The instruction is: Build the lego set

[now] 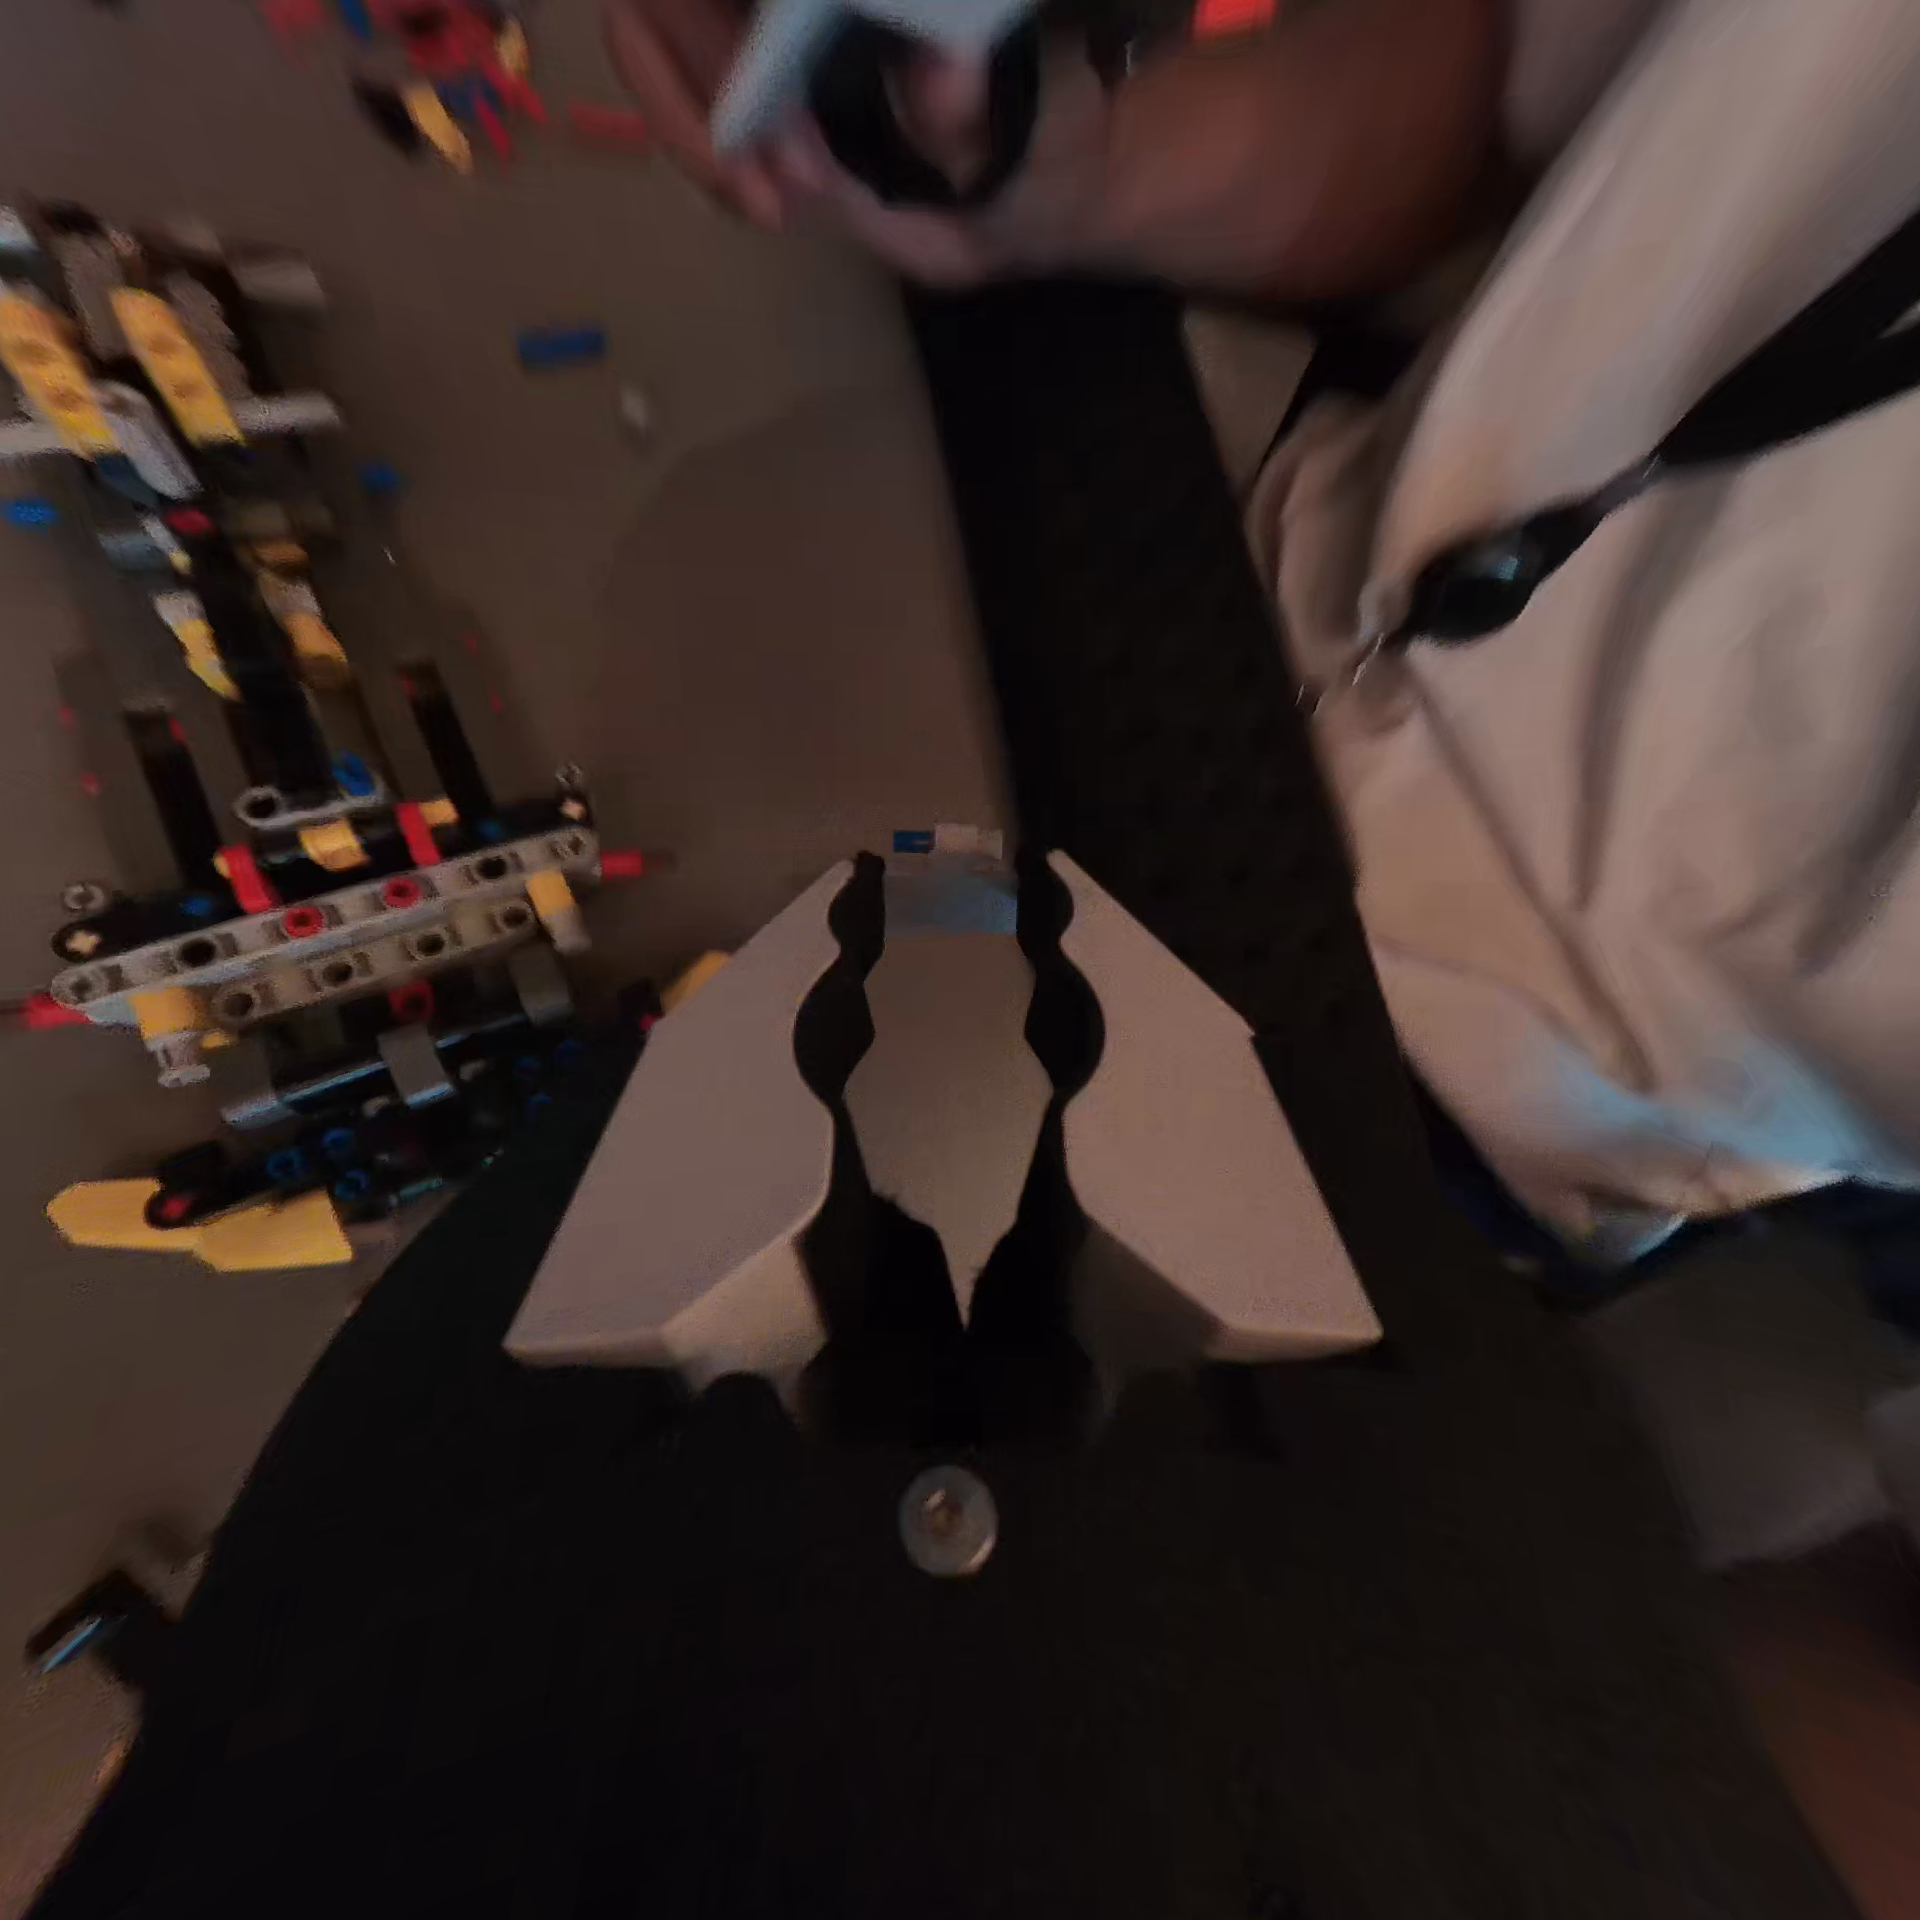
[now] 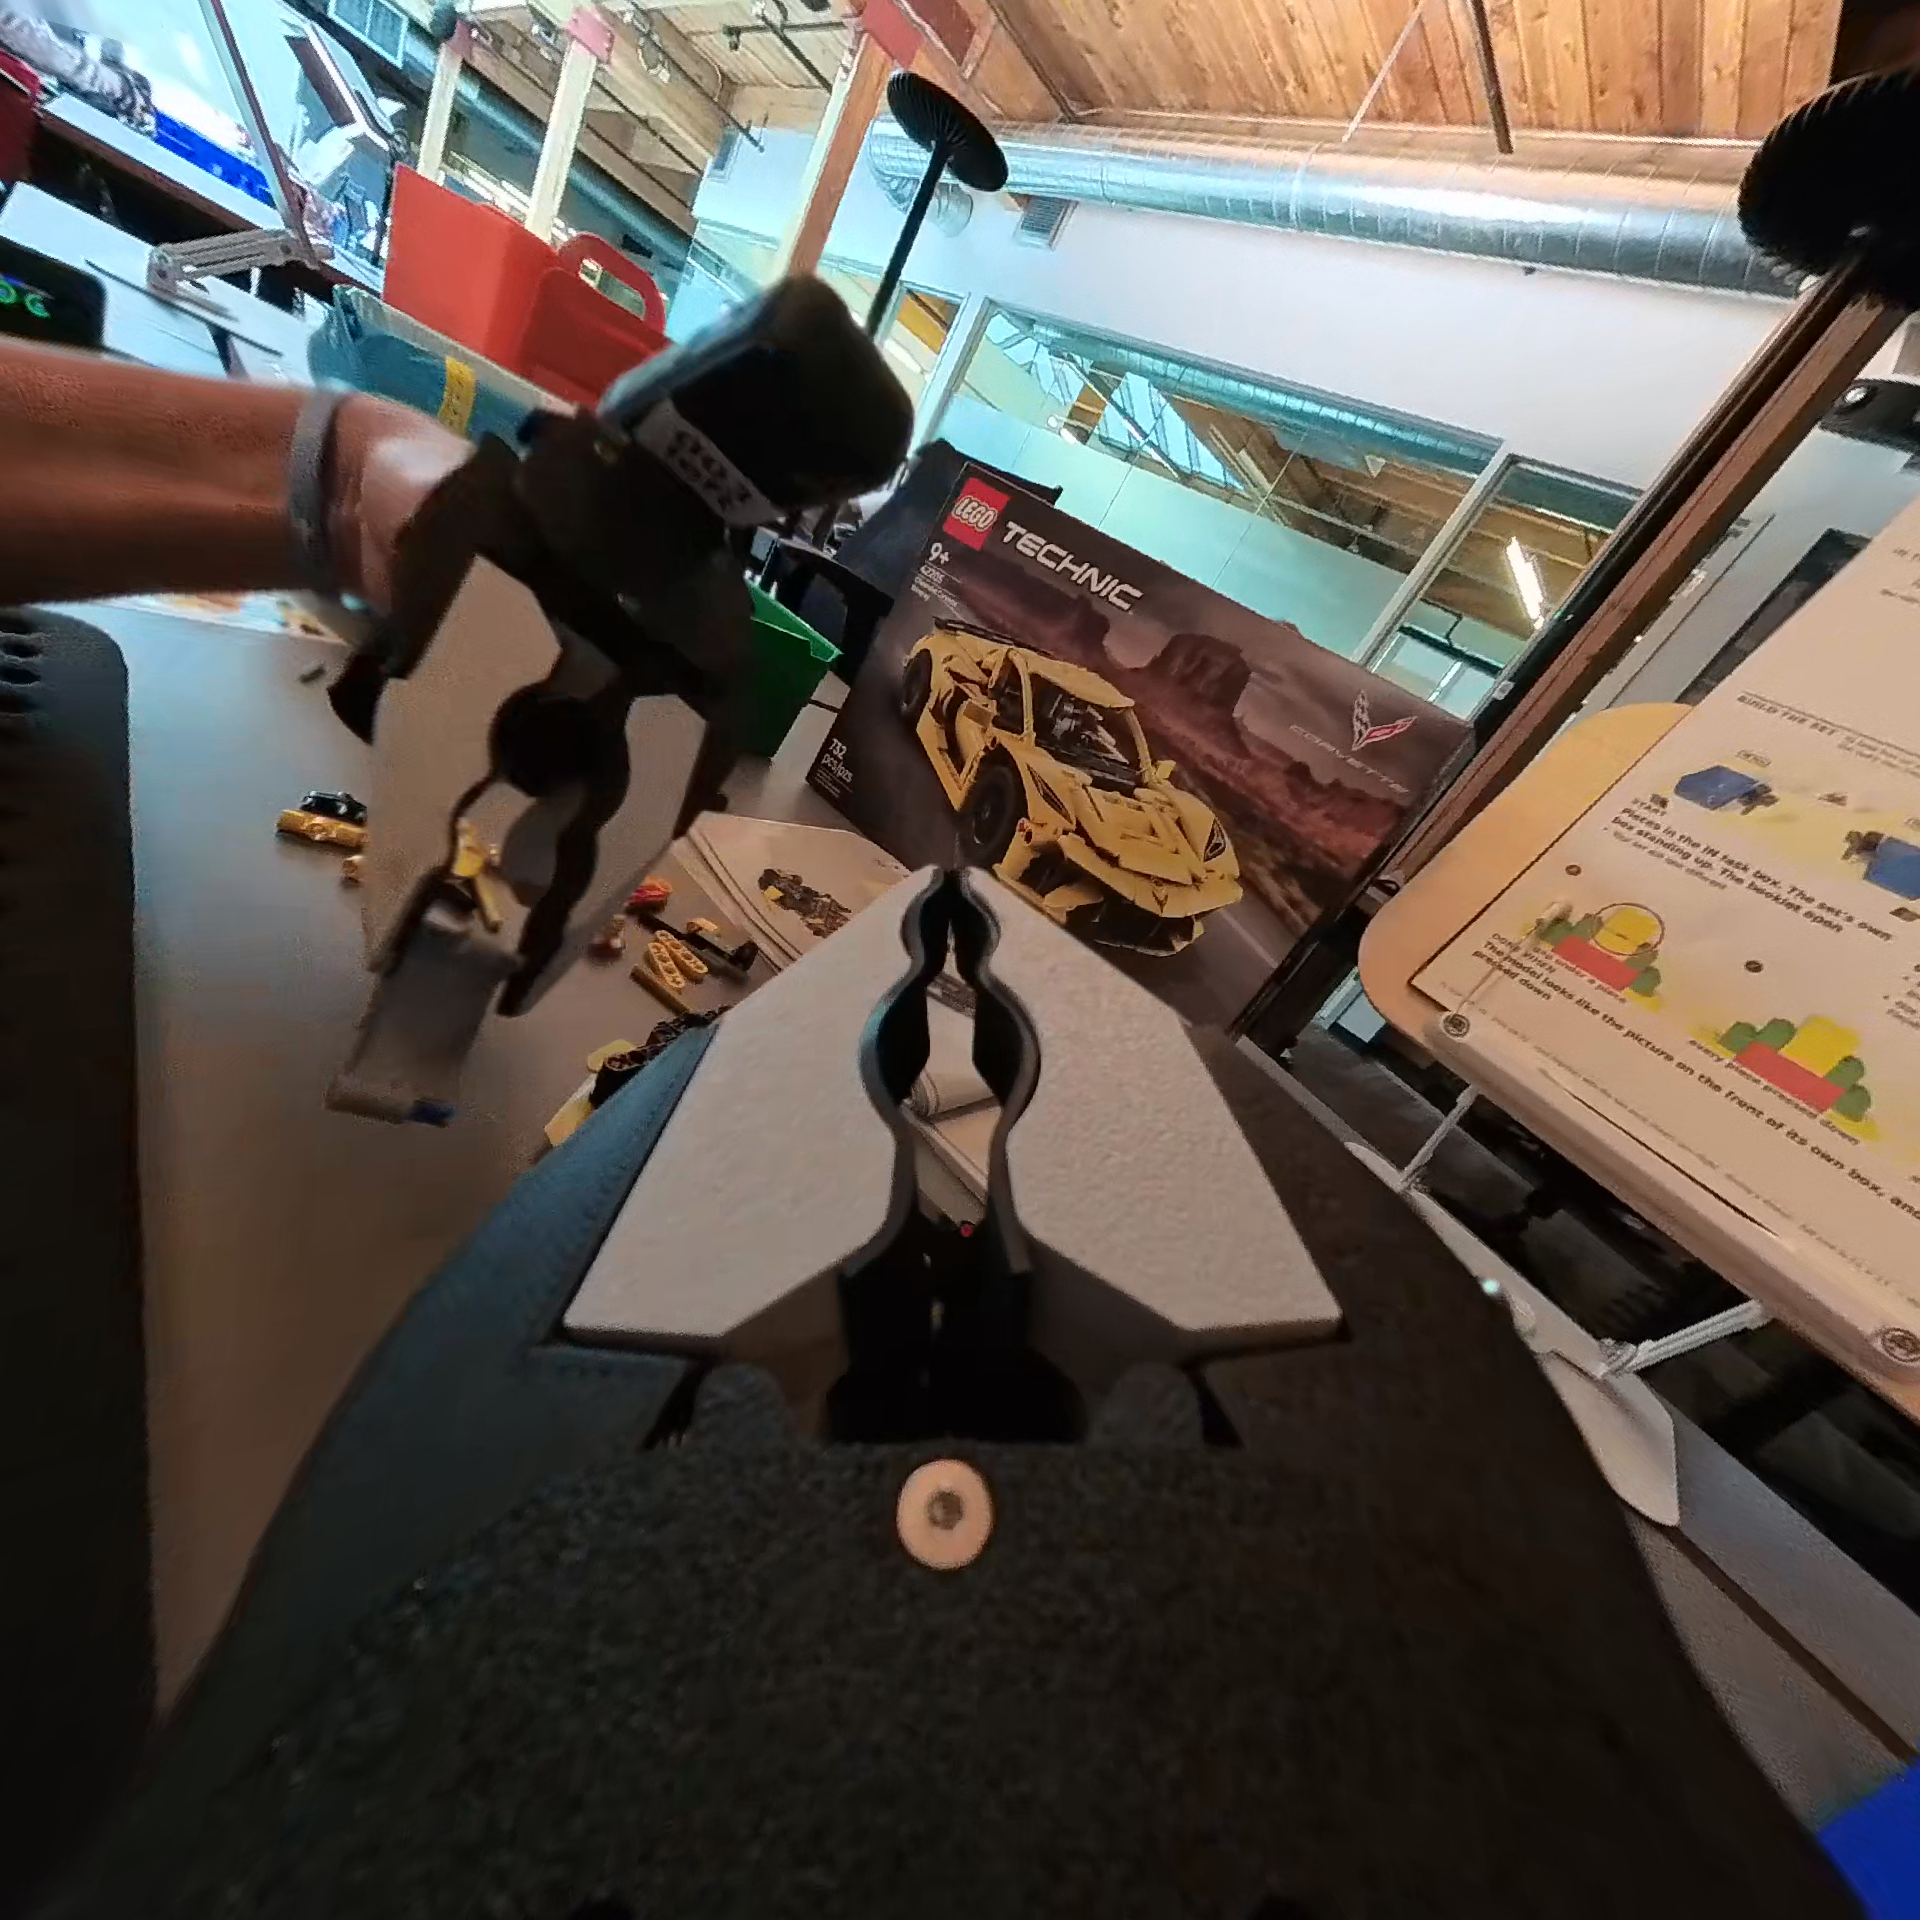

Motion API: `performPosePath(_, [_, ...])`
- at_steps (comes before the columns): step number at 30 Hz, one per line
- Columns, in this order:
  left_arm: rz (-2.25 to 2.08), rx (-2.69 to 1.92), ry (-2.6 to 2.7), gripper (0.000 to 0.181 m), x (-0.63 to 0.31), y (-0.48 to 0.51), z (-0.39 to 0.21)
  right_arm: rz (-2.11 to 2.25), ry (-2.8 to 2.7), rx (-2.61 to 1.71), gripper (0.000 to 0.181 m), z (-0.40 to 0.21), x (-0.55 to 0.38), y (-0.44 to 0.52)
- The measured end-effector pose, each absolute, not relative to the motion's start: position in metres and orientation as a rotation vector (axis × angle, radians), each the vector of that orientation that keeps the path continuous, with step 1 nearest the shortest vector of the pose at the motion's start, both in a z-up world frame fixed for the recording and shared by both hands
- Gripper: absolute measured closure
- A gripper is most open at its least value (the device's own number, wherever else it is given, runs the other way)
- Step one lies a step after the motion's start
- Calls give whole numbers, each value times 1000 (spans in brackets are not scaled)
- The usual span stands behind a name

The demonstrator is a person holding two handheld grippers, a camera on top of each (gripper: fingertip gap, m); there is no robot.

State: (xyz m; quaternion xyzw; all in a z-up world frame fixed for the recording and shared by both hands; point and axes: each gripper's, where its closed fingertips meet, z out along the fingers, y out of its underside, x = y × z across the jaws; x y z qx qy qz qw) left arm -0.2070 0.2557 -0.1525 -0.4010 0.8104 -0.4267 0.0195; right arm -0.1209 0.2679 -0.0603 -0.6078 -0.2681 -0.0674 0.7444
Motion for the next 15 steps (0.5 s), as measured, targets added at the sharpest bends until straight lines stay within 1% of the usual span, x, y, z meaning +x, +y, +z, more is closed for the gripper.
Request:
performPosePath(5, [-760, -1237, 2820, 157, -229, 257, -170, -168, -614, -1333, 181, -63, -124, 268])
performPosePath(8, [-538, -1162, 2983, 157, -240, 247, -183, -168, -606, -1338, 181, -64, -122, 268])
performPosePath(11, [-547, -1054, 3009, 157, -235, 232, -186, -154, -582, -1344, 181, -63, -117, 267])
performPosePath(15, [-661, -1058, 2980, 157, -228, 222, -190, -125, -555, -1350, 181, -62, -113, 267])
